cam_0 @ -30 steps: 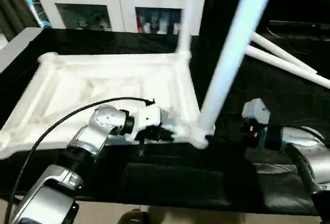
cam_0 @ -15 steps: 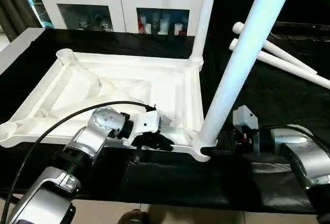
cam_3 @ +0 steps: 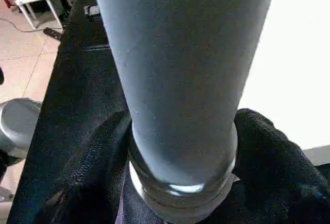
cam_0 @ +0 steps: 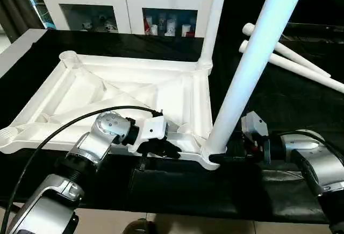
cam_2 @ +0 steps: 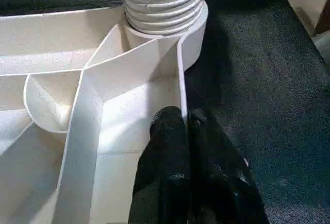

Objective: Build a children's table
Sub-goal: Rotate leg to tighten

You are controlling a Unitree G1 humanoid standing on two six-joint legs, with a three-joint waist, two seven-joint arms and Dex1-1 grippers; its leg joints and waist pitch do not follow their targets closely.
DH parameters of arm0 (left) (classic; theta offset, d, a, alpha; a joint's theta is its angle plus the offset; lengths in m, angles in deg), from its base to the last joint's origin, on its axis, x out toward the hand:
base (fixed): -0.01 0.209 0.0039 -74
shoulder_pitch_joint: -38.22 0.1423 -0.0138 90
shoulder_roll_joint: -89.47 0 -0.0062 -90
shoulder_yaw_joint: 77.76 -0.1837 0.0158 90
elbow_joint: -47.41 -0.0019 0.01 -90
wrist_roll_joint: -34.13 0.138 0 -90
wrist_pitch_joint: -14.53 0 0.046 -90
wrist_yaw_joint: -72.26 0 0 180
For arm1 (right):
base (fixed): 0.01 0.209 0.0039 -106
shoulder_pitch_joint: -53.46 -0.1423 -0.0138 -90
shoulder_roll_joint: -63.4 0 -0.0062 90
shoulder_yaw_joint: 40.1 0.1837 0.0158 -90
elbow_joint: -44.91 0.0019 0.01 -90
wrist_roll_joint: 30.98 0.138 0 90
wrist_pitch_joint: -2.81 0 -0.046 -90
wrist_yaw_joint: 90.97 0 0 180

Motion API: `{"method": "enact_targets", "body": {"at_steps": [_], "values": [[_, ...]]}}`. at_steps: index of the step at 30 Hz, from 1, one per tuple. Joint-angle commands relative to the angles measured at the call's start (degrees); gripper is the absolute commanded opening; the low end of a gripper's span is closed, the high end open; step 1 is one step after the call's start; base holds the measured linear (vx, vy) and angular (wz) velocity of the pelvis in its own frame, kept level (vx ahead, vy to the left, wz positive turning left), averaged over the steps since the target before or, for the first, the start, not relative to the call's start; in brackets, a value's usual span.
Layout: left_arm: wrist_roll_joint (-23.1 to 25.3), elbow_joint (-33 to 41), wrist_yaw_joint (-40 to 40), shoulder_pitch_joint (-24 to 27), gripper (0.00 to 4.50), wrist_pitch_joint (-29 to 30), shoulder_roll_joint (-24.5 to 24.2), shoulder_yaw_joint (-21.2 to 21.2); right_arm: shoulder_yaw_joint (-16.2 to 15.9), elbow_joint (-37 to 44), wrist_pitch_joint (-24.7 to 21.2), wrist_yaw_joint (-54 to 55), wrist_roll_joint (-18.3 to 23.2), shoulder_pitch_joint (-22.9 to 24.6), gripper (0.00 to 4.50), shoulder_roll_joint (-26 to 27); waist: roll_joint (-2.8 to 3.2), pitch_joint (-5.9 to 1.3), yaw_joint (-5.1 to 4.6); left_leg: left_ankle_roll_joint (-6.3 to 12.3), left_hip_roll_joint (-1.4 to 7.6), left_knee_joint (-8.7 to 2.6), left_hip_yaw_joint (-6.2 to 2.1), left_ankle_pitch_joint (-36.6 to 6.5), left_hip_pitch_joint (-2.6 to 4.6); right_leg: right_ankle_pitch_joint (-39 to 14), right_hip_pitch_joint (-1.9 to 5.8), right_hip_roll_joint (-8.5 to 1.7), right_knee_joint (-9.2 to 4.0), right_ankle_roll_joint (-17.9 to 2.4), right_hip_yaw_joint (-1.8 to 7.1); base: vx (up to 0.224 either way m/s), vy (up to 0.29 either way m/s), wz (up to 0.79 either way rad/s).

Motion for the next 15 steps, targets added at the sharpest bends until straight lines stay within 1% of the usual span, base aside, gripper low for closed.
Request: {"method": "enact_targets", "body": {"at_steps": [1, 4, 5, 6, 7, 8, 9, 10, 11, 12, 13, 14, 15], "values": [[0.6, 0.7, 1.9, 0.0, 0.0, -1.0, 0.2, -1.3, 0.0, 0.6, -0.4, -0.4, 0.7, 0.6, 2.72, -0.1, -0.33, -4.77, -0.13, 2.5, 5.11, -4.09, -2.6, -10.4, 2.72, -0.1, 1.52, -4.45, -3.46, -15.1, 2.01, 0.0, 0.0, 0.0], [0.3, 0.4, 1.2, -0.3, 0.0, -0.5, 0.7, -0.9, 0.7, 1.4, -1.6, 0.8, 1.4, 1.4, 2.72, 0.4, -0.33, -4.78, -0.08, 2.9, 5.09, -4.04, -2.56, -10.0, 2.74, 0.5, 1.48, -4.35, -3.42, -15.1, 2.0, 0.0, 0.0, 0.0], [0.2, 0.3, 0.0, -0.6, 0.0, 1.0, 1.4, -0.5, 1.2, 1.9, -2.3, 2.4, 1.5, 2.1, 2.72, 1.0, -0.32, -4.77, -0.02, 2.96, 5.1, -4.04, -2.55, -10.2, 2.74, 0.2, 1.46, -4.42, -3.48, -15.1, 2.0, 0.0, 0.0, 0.0], [0.2, 0.1, -1.0, -0.8, 0.0, 1.4, 1.9, -0.2, 1.5, 2.0, -2.6, 4.0, 1.3, 2.3, 2.72, 1.6, -0.09, -4.71, 0.07, 2.67, 5.13, -4.09, -2.59, -10.6, 2.79, -0.6, 1.36, -4.45, -3.55, -15.1, 2.0, 0.0, 0.0, 0.0], [0.2, 0.1, -1.0, -0.8, 0.0, 1.4, 1.9, -0.2, 1.6, 2.1, -2.6, 4.1, 1.3, 2.4, 2.72, 1.6, -0.18, -4.71, -0.04, 2.48, 5.14, -4.16, -2.57, -10.9, 2.77, -0.9, 1.38, -4.41, -3.57, -15.1, 2.02, 0.0, 0.0, 0.0], [0.7, -0.5, -3.7, -1.7, 0.0, 3.2, 3.0, 0.3, 2.2, 2.0, -4.3, 8.0, 0.7, 2.5, 2.72, 3.1, -0.24, -4.58, -0.22, 1.98, 5.09, -4.34, -2.57, -12.1, 2.76, -2.3, 1.33, -4.33, -3.68, -15.0, 2.03, 0.0, 0.0, 0.0], [1.1, -1.0, -5.5, -2.2, 0.0, 4.4, 3.7, 0.6, 2.6, 1.8, -5.5, 10.7, 0.2, 2.6, 2.72, 4.1, -0.31, -4.43, -0.35, 1.21, 5.02, -4.49, -2.7, -13.3, 2.77, -4.8, 1.3, -4.47, -4.0, -14.7, 2.04, 0.0, 0.0, 0.0], [2.4, -2.8, -11.4, -4.4, 0.0, 7.7, 6.3, 1.3, 3.4, 1.4, -7.8, 19.4, -1.6, 2.5, 2.72, 8.1, 0.02, -4.17, -0.58, -0.08, 4.99, -4.72, -2.72, -15.5, 3.0, -8.7, 0.92, -4.53, -4.45, -14.0, 2.2, 0.0, 0.0, 0.0], [2.9, -3.3, -13.3, -5.2, 0.0, 8.8, 7.2, 1.5, 3.7, 1.3, -8.6, 22.3, -2.3, 2.4, 2.72, 9.5, -0.03, -4.12, -0.68, -1.16, 4.91, -4.76, -2.72, -16.8, 3.29, -10.8, 0.7, -4.45, -4.61, -13.8, 2.19, 0.0, 0.0, 0.0], [3.4, -4.1, -16.3, -6.3, 0.0, 10.3, 8.8, 1.9, 4.1, 1.2, -8.8, 26.2, -2.9, 2.3, 2.72, 11.8, -0.31, -3.99, -0.94, -3.21, 4.86, -4.98, -3.12, -19.3, 3.43, -15.1, 0.77, -4.74, -4.98, -12.7, 2.22, 0.0, 0.0, 0.0], [3.6, -4.5, -18.1, -6.9, 0.0, 11.2, 9.7, 2.1, 4.3, 1.2, -8.8, 28.4, -3.3, 2.3, 2.72, 13.1, -0.33, -3.86, -1.18, -4.63, 4.8, -5.15, -3.49, -20.9, 3.23, -18.9, 0.9, -5.11, -5.28, -11.1, 2.18, -0.052, 0.012, -0.07], [3.7, -4.8, -20.0, -7.6, 0.0, 12.7, 10.8, 2.5, 4.5, 1.3, -9.3, 30.3, -3.3, 2.3, 2.72, 14.4, -0.37, -3.81, -1.4, -4.97, 4.81, -5.3, -3.55, -21.4, 3.15, -20.0, 0.95, -5.11, -5.45, -10.3, 2.17, 0.0, 0.0, 0.0], [3.7, -4.9, -20.3, -7.7, 0.0, 12.9, 10.9, 2.6, 4.6, 1.3, -9.4, 30.6, -3.3, 2.3, 2.72, 14.7, -0.3, -3.86, -1.61, -5.53, 4.88, -5.45, -3.71, -22.3, 3.28, -20.6, 0.81, -5.07, -5.6, -9.5, 2.15, 0.0, 0.0, 0.0]]}}
